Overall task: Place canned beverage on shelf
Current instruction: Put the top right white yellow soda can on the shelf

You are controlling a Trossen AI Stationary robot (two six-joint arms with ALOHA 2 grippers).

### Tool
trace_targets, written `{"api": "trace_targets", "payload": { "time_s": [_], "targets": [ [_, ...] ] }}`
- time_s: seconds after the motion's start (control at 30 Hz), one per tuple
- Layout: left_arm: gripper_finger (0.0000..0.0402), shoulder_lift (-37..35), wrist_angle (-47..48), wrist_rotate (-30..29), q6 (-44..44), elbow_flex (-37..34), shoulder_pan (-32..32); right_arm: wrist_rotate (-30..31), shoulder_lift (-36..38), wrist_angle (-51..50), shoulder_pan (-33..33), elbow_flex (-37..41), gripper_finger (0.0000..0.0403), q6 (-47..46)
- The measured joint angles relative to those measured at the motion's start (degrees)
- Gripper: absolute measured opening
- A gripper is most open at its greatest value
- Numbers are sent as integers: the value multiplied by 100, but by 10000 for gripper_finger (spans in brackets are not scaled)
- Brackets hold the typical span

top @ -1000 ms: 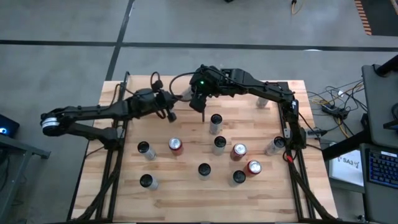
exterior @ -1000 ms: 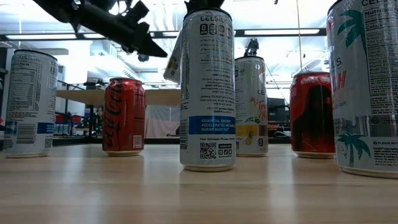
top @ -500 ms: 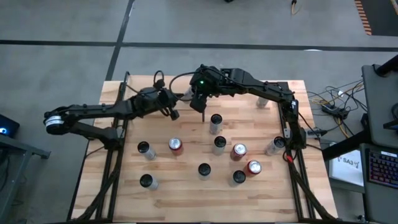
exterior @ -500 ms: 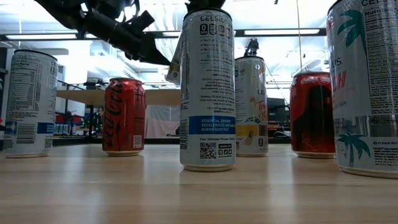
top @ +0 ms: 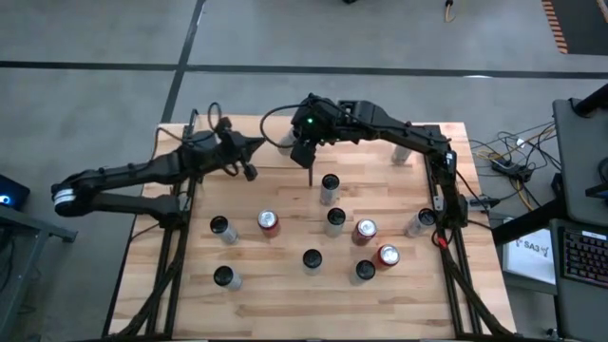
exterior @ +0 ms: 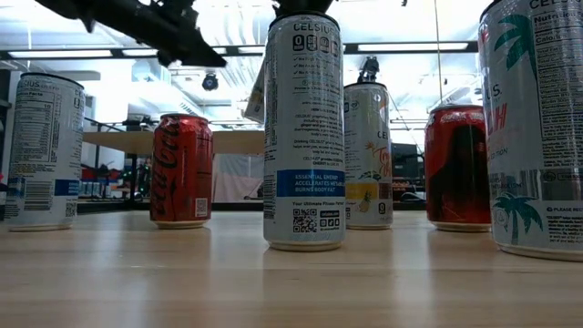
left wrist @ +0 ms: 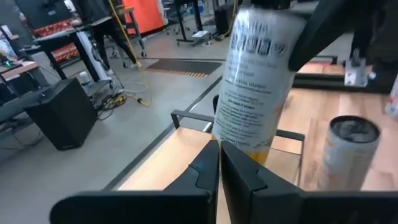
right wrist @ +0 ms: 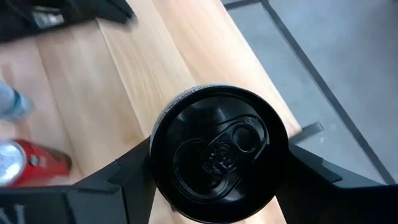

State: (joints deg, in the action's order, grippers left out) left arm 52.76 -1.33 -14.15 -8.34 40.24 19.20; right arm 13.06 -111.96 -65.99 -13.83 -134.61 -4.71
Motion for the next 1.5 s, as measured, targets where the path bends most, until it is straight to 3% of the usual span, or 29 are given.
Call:
{"api": "trace_targets", "payload": {
  "time_s": [0.33, 1.5],
  "targets": [
    [0, -704, 282, 767, 311, -62, -108, -1, -26, -255, -102, 0, 243, 109],
    [0, -698, 263, 776, 427, -64, -502, 17, -214, -206, -148, -13, 249, 173]
  ]
}}
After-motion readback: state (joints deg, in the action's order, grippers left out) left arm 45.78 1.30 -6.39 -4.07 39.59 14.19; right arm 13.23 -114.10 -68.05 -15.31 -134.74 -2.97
